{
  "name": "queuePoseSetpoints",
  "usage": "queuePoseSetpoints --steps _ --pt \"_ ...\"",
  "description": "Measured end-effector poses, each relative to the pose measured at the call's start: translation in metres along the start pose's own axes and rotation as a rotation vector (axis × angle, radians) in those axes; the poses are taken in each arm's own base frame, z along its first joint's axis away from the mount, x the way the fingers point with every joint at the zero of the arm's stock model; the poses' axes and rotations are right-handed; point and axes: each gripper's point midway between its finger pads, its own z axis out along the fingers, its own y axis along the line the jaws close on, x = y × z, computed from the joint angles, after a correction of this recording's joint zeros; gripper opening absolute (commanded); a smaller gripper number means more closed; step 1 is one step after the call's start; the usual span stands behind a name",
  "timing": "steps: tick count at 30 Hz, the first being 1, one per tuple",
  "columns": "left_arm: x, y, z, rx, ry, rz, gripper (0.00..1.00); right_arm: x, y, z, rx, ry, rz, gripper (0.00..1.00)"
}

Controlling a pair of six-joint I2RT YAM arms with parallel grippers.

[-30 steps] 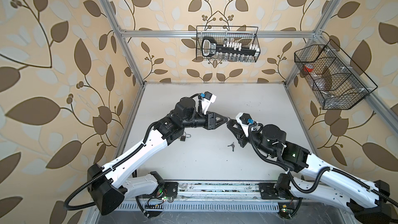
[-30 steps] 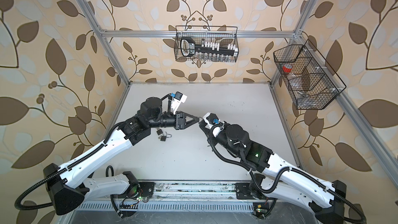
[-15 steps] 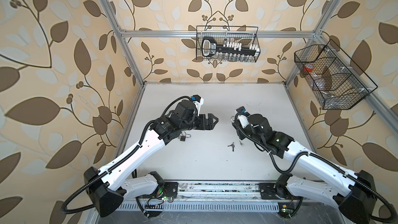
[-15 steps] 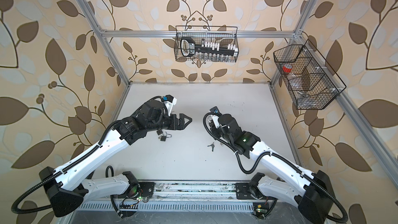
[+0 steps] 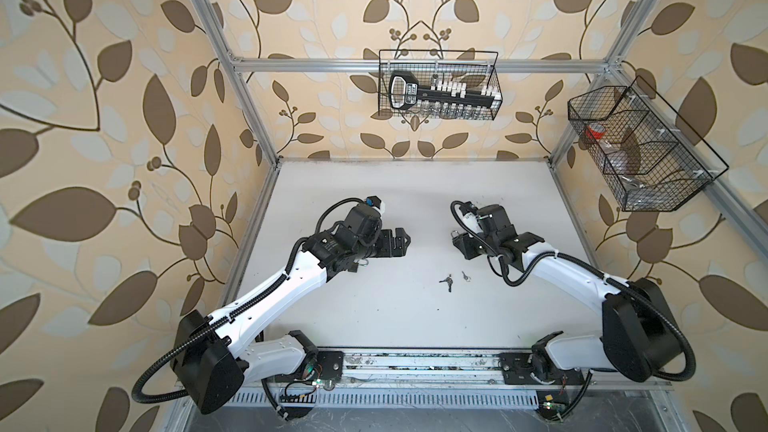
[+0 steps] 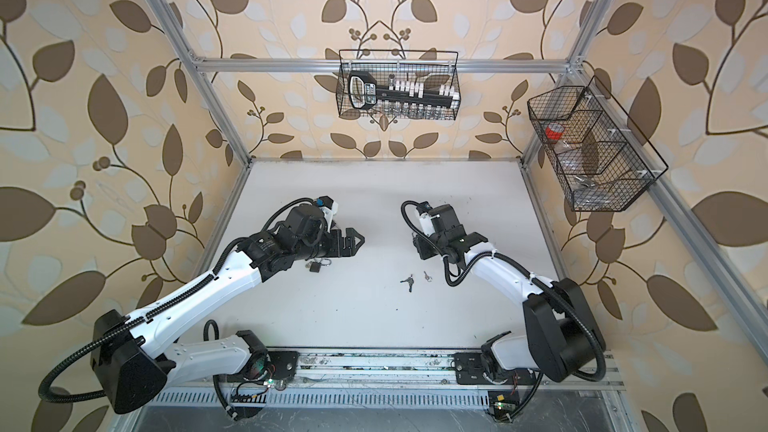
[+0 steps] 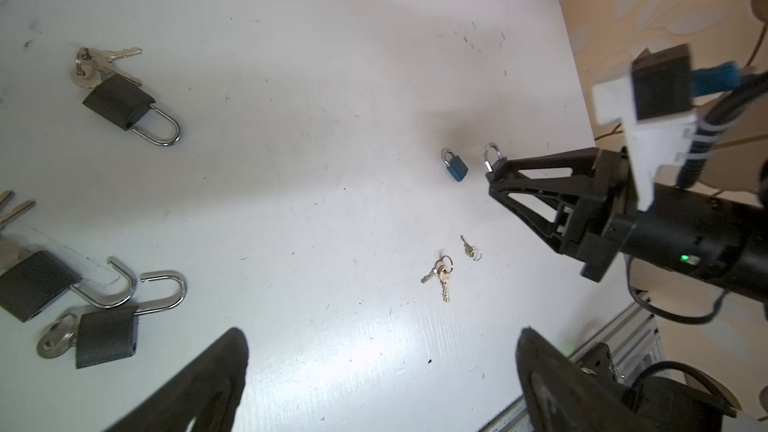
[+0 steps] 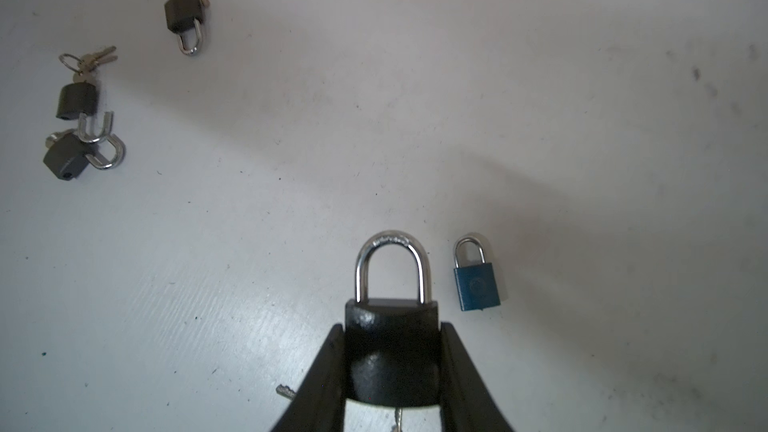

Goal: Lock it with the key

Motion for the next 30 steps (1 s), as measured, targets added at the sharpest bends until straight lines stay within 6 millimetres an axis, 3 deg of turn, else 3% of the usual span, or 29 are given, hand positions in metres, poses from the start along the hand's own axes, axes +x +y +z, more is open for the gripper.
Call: queuePoseSetpoints --steps 4,16,30 --pt "-0.010 -0.003 -0.001 0.059 -0.022 -0.010 0.99 0.003 0.007 0.016 -0.045 0.065 -0.042 0.00" --pt "-0.006 -0.008 -0.015 0.125 -0.034 0.013 0.99 0.013 0.006 0.043 0.003 0.176 -0.155 0.00" --pt "0.000 -0.002 -0.011 0.125 -0.028 0.002 0.99 0.021 -0.006 0.059 0.073 0.237 -0.184 0.00"
